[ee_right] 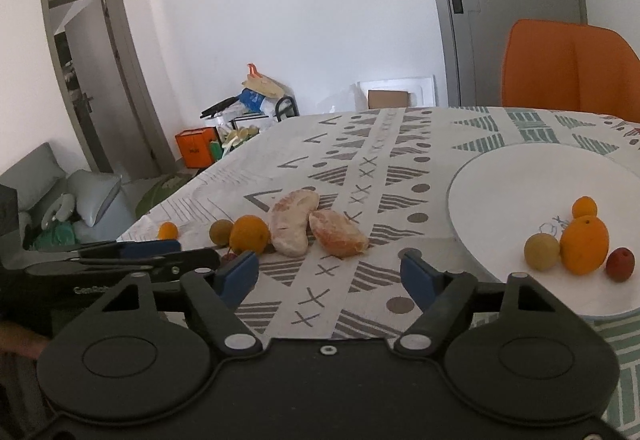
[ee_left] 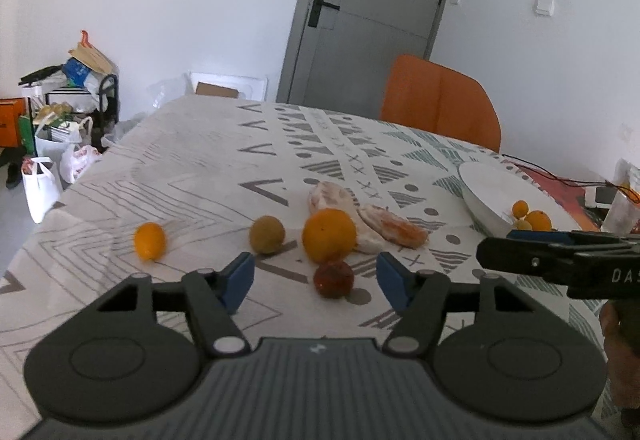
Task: Organize fruits
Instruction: 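Move both tools back toward the pomelo segments and remaining fruits, then grasp a pomelo segment with the right gripper while the left gripper grasps a red plum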
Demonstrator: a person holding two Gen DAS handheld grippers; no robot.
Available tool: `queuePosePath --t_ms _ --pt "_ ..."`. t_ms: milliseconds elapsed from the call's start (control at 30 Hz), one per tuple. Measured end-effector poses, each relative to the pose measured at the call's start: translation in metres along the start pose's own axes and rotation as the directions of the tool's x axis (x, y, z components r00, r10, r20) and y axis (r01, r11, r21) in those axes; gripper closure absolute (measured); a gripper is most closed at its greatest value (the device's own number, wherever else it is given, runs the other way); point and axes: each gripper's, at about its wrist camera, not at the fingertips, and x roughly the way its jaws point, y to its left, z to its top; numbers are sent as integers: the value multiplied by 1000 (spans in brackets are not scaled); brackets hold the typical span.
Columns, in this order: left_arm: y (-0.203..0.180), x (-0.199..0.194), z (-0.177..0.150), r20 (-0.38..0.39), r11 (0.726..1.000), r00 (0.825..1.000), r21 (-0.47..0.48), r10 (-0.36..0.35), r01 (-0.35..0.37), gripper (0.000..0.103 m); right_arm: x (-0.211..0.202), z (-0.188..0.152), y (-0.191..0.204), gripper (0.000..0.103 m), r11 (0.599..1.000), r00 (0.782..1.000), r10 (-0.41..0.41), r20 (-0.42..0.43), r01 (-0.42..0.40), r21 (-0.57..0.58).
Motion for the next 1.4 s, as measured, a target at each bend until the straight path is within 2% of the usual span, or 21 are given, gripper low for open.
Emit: queuePosePath --t_ms 133,200,267,633,1100,1167,1333,1400 --pt "-4 11 -1 -32 1000 999 9 -17 17 50 4 -1 -3 31 1000 1000 1 -14 -1 1" --pt "-4 17 -1 -60 1000 998 10 -17 18 71 8 -1 -4 34 1000 1000 3 -26 -3 7" --pt "-2 19 -1 -64 1000 998 0 -27 28 80 12 -1 -4 38 1000 999 6 -37 -6 3" --pt "8 7 6 -21 999 1000 -34 -13 12 80 43 10 -5 54 999 996 1 -90 -5 -34" --pt "27 -2 10 10 997 1000 -78 17 -16 80 70 23 -1 54 997 994 -21 -104 13 -76" --pt "32 -4 11 16 996 999 -86 29 -27 80 75 25 1 58 996 993 -28 -112 18 -89" --pt "41 -7 10 23 994 999 -104 46 -44 80 89 27 4 58 992 990 -49 -130 34 -120" --pt "43 -8 11 25 993 999 -108 48 -45 80 92 26 6 62 990 990 -58 -130 40 -136"
